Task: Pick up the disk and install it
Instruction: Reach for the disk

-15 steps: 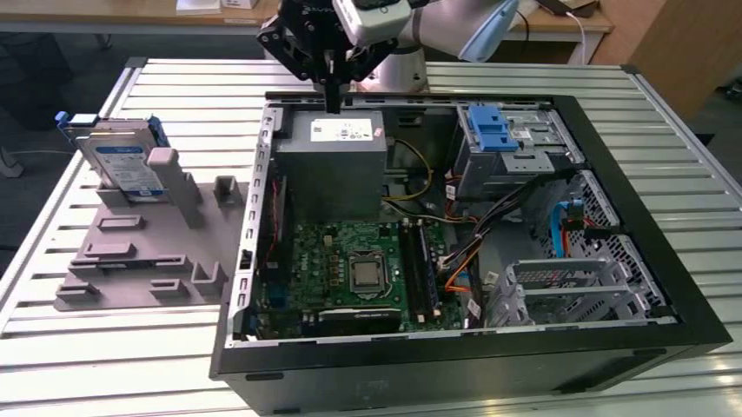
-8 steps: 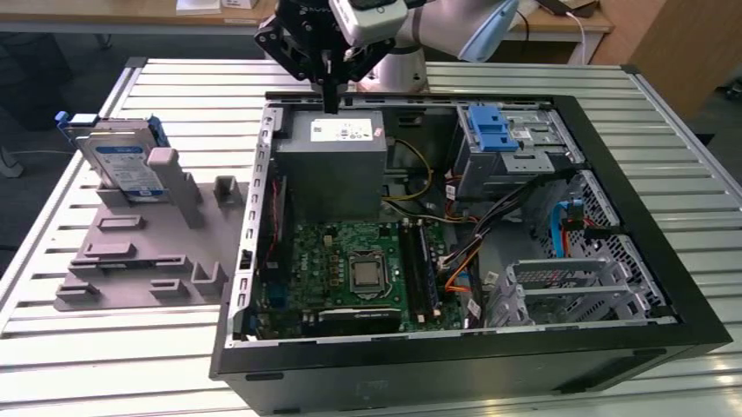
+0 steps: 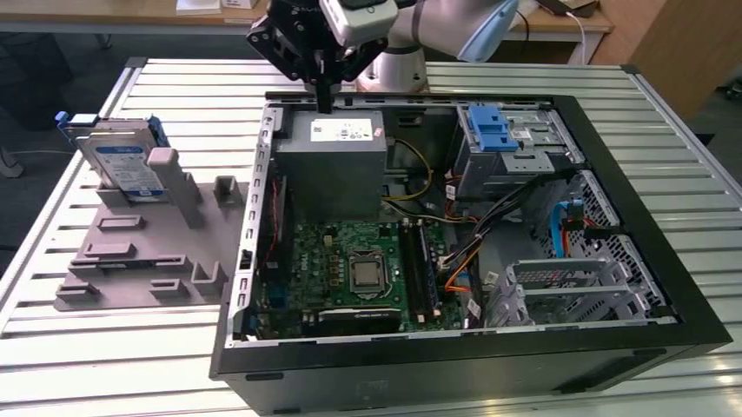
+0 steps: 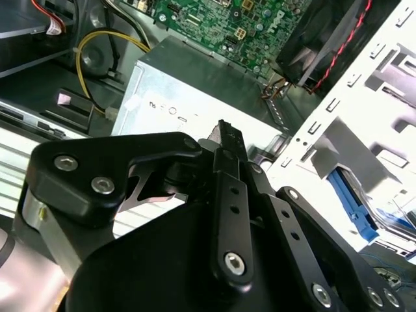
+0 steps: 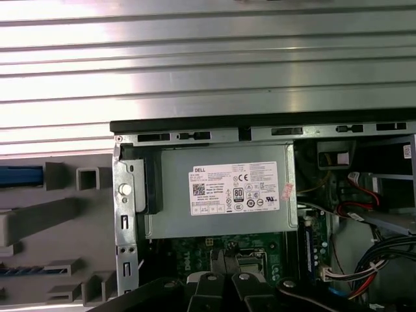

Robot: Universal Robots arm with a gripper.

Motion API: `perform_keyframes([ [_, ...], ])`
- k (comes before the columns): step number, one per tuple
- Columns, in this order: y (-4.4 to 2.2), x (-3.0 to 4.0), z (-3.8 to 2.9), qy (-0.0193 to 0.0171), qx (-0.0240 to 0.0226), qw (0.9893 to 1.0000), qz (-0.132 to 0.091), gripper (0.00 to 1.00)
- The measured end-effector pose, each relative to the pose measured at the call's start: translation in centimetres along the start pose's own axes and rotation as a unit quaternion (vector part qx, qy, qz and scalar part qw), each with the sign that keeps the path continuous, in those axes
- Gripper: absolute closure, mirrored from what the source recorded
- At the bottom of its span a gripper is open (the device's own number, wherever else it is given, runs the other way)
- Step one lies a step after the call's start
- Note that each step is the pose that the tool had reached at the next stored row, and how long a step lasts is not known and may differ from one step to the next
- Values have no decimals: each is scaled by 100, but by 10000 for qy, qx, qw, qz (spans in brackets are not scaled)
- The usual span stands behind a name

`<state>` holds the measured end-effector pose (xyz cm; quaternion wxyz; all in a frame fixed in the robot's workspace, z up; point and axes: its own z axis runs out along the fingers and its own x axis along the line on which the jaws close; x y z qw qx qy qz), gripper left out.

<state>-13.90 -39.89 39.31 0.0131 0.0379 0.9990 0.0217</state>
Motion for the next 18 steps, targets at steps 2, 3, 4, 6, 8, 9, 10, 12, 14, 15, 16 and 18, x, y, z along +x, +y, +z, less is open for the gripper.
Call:
perform_keyframes([
  [2, 0, 18, 0, 0, 0, 10000, 0, 89],
  [3, 1, 26, -1, 0, 0, 10000, 0, 89],
  [4, 3, 31, -1, 0, 0, 10000, 0, 89],
  [6, 4, 40, -1, 0, 0, 10000, 0, 89],
  [8, 5, 51, -1, 0, 0, 10000, -1, 89],
  [9, 7, 57, -1, 0, 0, 10000, -1, 89],
  [10, 7, 64, -1, 0, 0, 10000, -1, 89],
  [12, 8, 80, -2, 0, 0, 10000, 0, 89],
  [14, 12, 97, -2, 0, 0, 10000, 0, 89],
  [15, 13, 105, -2, 0, 1, 10000, 0, 89],
  [16, 15, 113, -2, 0, 0, 10000, 0, 89],
  [18, 21, 136, -2, 0, 1, 10000, 0, 89],
])
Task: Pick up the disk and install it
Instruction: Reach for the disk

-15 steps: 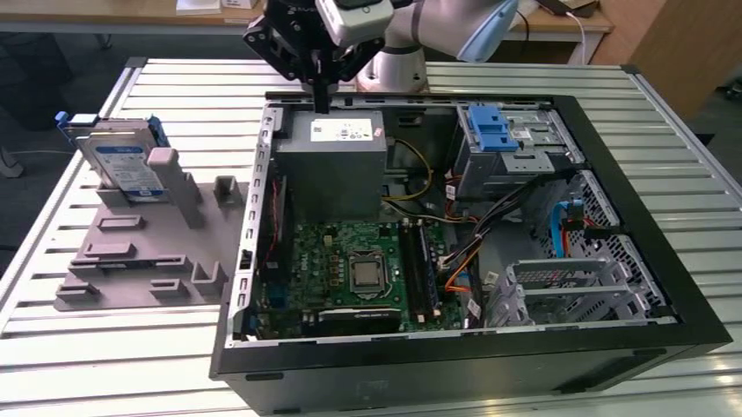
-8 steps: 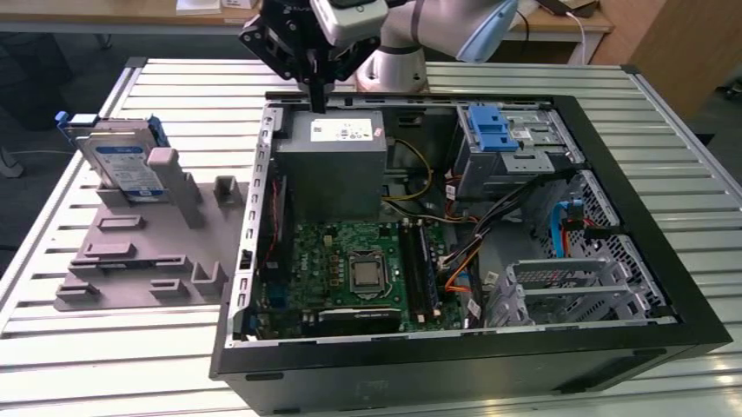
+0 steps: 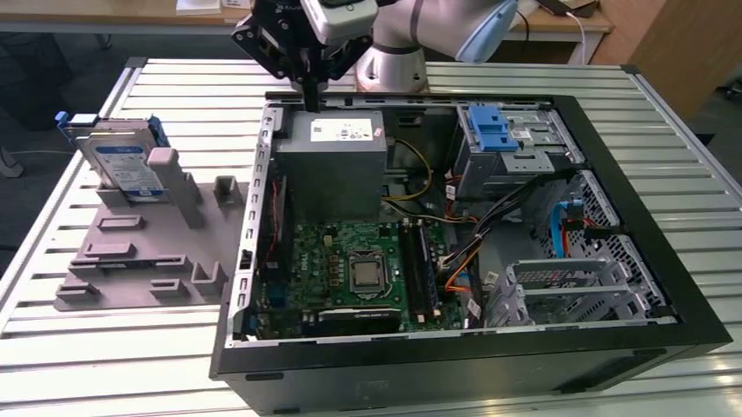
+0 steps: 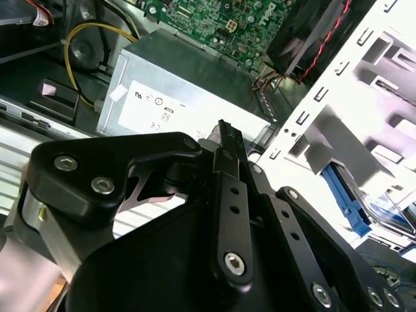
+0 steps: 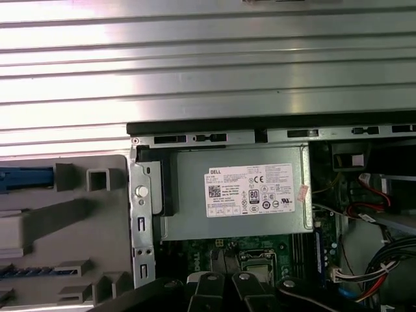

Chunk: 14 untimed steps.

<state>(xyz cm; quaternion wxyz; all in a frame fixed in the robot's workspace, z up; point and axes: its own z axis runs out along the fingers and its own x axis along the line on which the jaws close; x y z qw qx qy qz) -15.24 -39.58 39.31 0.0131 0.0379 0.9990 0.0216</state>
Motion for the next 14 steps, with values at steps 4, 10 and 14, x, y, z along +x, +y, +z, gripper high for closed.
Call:
perform_keyframes([
  [4, 13, 49, 0, 0, 3, 10000, 0, 89],
  [10, 28, 111, 0, 0, 6, 10000, 0, 89],
  [14, 28, 133, 0, -1, 6, 10000, 0, 89],
])
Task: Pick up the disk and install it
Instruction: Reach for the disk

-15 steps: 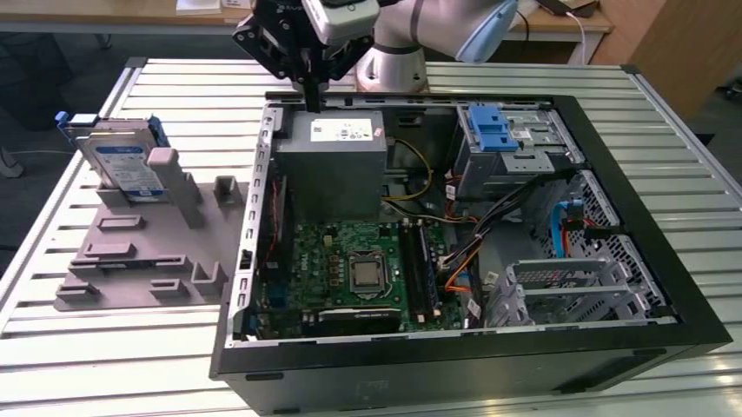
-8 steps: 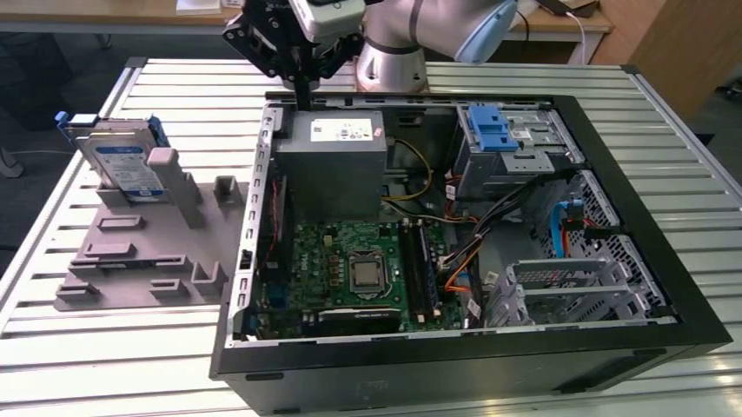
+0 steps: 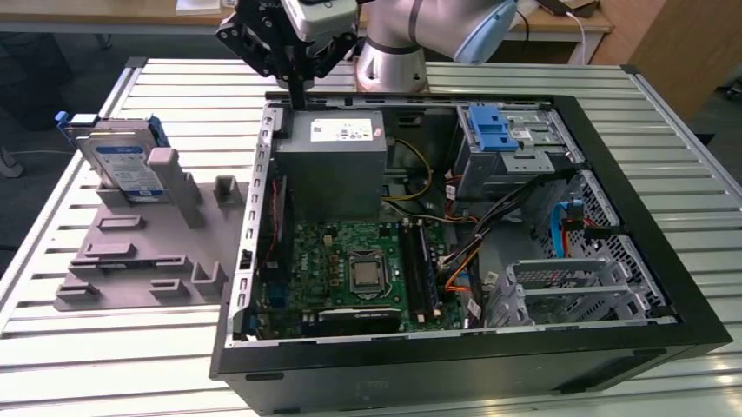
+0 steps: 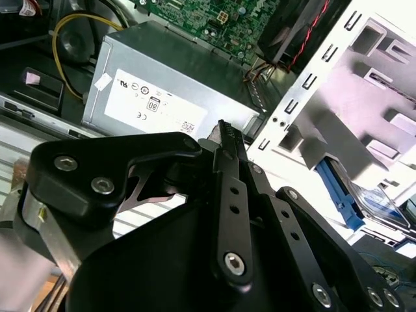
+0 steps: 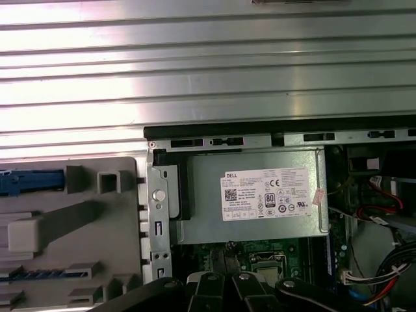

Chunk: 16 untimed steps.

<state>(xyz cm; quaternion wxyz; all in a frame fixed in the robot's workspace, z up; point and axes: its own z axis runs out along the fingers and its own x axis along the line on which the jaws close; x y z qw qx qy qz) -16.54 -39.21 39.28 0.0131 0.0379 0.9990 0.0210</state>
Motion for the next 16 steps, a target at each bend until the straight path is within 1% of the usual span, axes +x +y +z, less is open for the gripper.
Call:
perform_keyframes([
  [8, 11, 53, 0, -1, 8, 10000, -1, 89],
  [13, 45, 97, 0, -1, 17, 10000, 0, 89],
  [16, 82, 133, 1, -2, 24, 10000, -1, 89],
])
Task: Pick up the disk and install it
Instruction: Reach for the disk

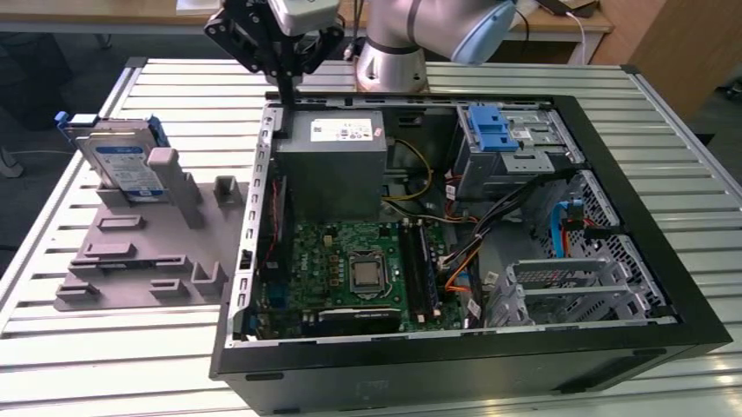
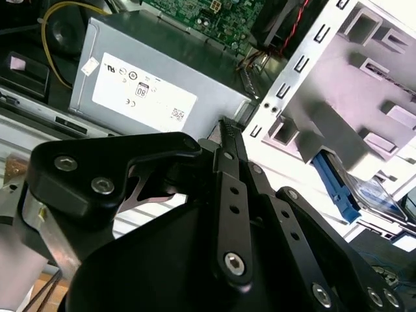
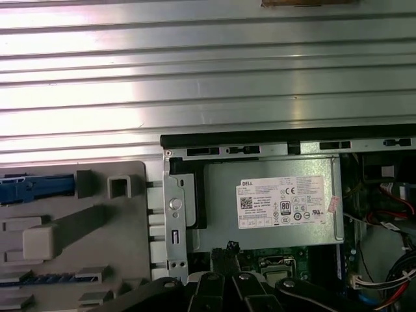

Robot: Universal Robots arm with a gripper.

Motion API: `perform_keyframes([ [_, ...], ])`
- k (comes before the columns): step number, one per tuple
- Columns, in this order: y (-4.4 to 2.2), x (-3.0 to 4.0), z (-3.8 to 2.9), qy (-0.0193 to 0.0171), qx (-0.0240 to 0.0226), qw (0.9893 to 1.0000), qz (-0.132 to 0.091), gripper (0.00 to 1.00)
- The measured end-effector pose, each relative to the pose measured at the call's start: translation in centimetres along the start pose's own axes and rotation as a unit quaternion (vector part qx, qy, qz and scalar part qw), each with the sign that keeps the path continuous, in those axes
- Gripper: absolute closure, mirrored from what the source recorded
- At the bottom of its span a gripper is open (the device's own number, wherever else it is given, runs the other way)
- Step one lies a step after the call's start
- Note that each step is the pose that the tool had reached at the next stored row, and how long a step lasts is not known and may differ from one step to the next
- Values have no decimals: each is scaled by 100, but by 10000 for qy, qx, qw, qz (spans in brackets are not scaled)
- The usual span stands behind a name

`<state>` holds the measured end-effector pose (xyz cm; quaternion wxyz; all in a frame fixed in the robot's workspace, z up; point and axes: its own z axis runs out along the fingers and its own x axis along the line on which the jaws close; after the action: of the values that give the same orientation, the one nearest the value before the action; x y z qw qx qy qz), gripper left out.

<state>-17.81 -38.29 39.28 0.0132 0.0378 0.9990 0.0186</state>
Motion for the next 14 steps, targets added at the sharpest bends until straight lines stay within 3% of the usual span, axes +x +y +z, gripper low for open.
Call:
perform_keyframes([
  [14, 105, 217, 0, -2, 26, 10000, -1, 89],
])
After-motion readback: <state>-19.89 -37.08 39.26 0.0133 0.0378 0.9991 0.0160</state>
